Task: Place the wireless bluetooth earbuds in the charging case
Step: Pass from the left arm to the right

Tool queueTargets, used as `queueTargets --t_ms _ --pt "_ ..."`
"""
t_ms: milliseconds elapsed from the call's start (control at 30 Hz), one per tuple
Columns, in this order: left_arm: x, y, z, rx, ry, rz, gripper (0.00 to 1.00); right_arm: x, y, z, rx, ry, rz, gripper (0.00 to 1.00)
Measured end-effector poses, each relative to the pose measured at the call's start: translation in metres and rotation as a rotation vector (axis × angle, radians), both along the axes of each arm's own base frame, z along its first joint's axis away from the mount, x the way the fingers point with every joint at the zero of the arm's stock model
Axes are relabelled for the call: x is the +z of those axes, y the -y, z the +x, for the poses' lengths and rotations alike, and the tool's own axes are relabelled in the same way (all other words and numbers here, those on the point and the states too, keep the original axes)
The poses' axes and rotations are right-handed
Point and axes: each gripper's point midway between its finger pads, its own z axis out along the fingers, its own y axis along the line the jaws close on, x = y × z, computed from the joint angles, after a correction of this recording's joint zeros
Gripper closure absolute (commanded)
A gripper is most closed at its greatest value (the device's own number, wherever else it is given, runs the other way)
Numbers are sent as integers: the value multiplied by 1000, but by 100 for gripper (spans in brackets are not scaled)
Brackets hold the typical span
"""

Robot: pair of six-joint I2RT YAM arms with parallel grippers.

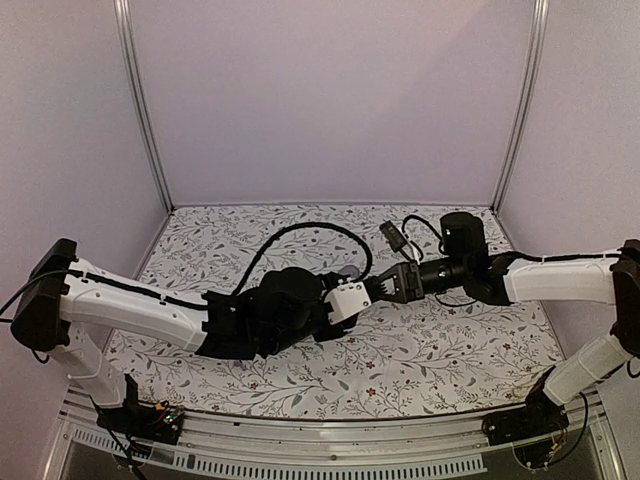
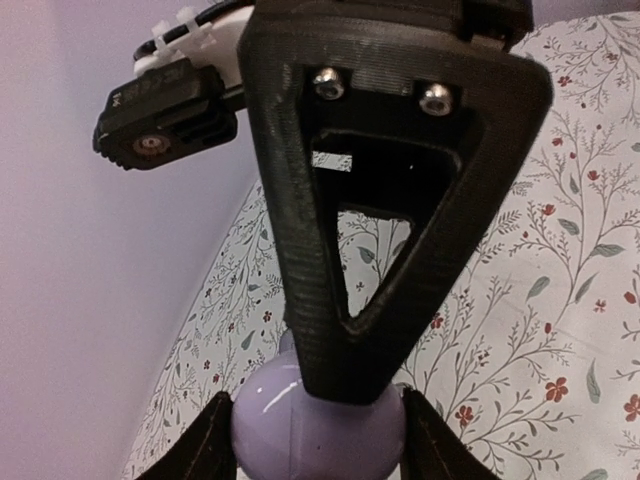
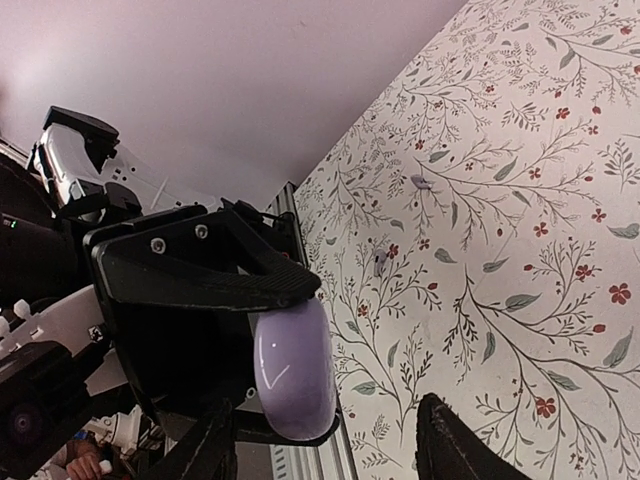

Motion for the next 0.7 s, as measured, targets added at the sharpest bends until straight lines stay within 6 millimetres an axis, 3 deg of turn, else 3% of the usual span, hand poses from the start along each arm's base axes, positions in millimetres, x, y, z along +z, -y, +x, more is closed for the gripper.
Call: queueTargets --t_ms 500,700 --pt "6 -1 3 23 14 -15 72 -5 -19 -6 13 -16 15 61" --pt "5 -2 5 36 17 -10 72 -3 -23 -6 16 -14 29 78"
